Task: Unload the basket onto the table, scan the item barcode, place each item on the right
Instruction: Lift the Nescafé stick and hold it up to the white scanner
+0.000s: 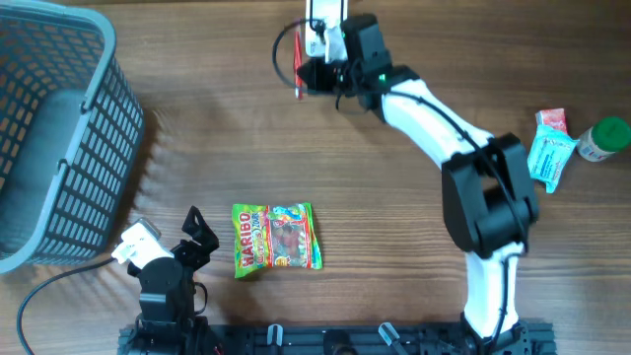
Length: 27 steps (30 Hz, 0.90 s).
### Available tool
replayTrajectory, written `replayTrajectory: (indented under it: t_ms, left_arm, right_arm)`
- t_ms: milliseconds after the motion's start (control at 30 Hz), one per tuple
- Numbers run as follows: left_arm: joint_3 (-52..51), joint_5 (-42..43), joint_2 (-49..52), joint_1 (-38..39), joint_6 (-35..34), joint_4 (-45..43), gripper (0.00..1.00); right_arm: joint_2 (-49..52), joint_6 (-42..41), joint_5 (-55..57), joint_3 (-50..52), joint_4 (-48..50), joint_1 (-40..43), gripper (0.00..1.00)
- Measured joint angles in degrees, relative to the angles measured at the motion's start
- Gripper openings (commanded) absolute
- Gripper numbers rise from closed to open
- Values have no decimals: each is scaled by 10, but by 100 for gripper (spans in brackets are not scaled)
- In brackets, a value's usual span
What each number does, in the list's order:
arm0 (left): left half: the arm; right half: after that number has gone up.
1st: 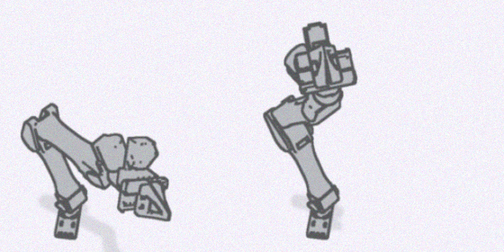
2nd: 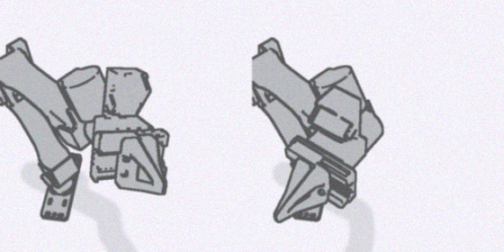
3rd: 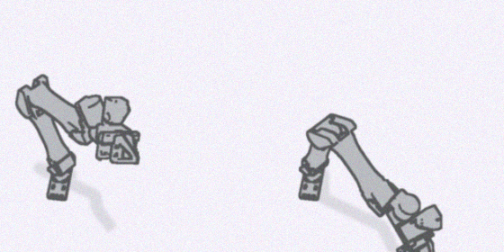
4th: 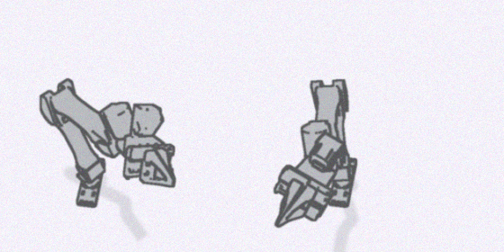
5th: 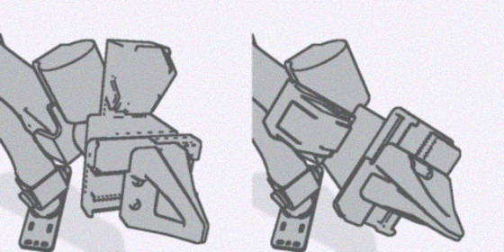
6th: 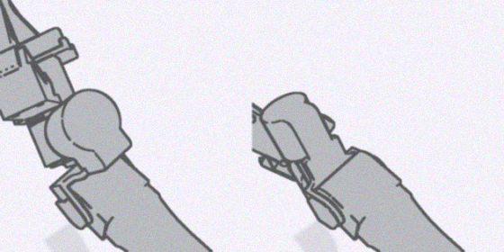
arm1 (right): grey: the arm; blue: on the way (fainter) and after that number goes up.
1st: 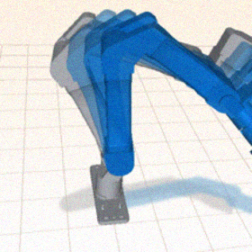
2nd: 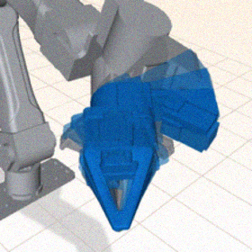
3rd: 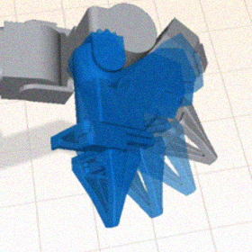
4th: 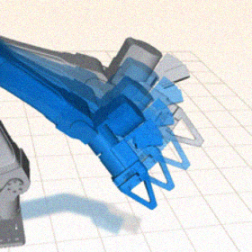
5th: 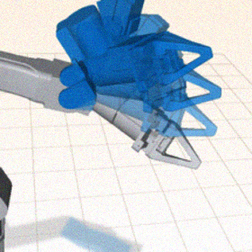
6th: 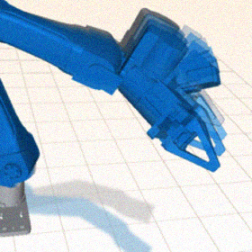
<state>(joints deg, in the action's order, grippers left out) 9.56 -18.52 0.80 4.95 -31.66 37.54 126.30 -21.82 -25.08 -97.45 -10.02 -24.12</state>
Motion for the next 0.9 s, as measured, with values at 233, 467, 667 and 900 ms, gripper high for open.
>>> replayTrajectory:
  t_ms: [233, 467, 667, 900]
  left_arm:
    - [0, 0, 0, 0, 0, 0, 100]
    - [0, 0, 0, 0, 0, 0, 100]
    - [0, 0, 0, 0, 0, 0, 100]
    - [0, 0, 0, 0, 0, 0, 100]
  right_arm:
    - [77, -40, 113, -163, -58, 0, 5]
    - [104, -116, 182, -178, -42, 1, 5]
    - [141, -160, 205, -178, -36, 1, 5]
    - [153, -189, 220, -178, -61, 1, 5]
